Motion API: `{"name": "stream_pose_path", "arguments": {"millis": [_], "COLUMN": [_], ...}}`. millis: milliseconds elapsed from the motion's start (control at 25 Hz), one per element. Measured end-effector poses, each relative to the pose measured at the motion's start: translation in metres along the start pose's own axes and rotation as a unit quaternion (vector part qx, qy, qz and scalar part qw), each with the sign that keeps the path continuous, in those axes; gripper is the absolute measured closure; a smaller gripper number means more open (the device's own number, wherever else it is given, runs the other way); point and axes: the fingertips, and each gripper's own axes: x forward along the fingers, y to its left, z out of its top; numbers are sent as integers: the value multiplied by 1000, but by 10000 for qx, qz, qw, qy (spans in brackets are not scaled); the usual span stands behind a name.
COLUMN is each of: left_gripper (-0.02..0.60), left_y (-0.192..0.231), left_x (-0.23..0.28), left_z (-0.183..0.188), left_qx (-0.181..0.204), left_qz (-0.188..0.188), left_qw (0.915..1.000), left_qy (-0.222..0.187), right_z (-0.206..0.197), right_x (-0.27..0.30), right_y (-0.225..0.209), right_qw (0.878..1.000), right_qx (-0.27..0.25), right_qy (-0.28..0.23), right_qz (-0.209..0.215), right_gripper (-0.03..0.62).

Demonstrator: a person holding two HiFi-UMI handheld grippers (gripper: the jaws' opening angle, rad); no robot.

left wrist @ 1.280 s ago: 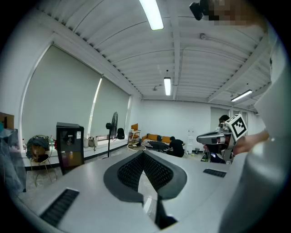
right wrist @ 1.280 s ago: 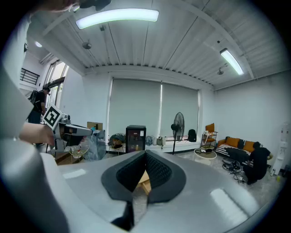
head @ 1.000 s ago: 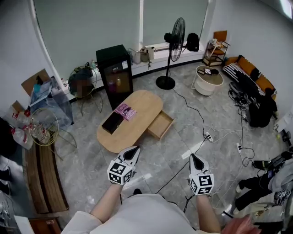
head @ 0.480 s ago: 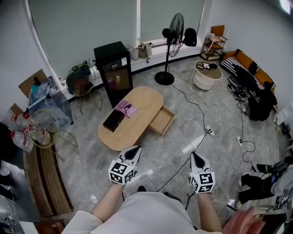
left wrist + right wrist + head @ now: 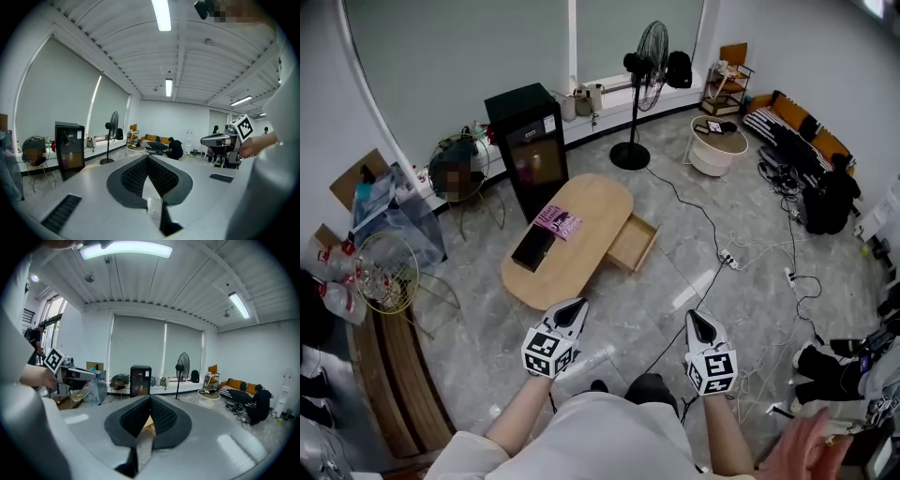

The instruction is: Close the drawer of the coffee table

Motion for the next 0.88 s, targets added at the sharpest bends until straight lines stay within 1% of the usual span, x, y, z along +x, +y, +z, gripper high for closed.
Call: {"name": "stream_pose_path", "arguments": {"millis": [240,440,560,720,880], "left_gripper": [574,574,574,574,574], "left_y": [5,14,21,31,43], "left_x": [-1,7,13,30,54], "left_z": [-2,-4,-3,-2,0], "left_qx": [-41,-53,-62,-44,-89], "left_qz": [-29,11,36,90,182], "left_qw": [10000,10000,9999,9999,9997], "left_qy": [14,60,80,104,167], "right_z": [1,-6,-5,-5,-8], "right_x": [5,21,33,54,77], "right_y": [2,0,-1,-9,-29], "right_qw": [10000,9997,9996,9994,9992], "right_qx": [-16,-74,-62,-123,-86], "right_qy": [47,231,246,244,286], "right_qz": [-23,63,123,210,248], "right_gripper": [583,583,583,583,583]}}
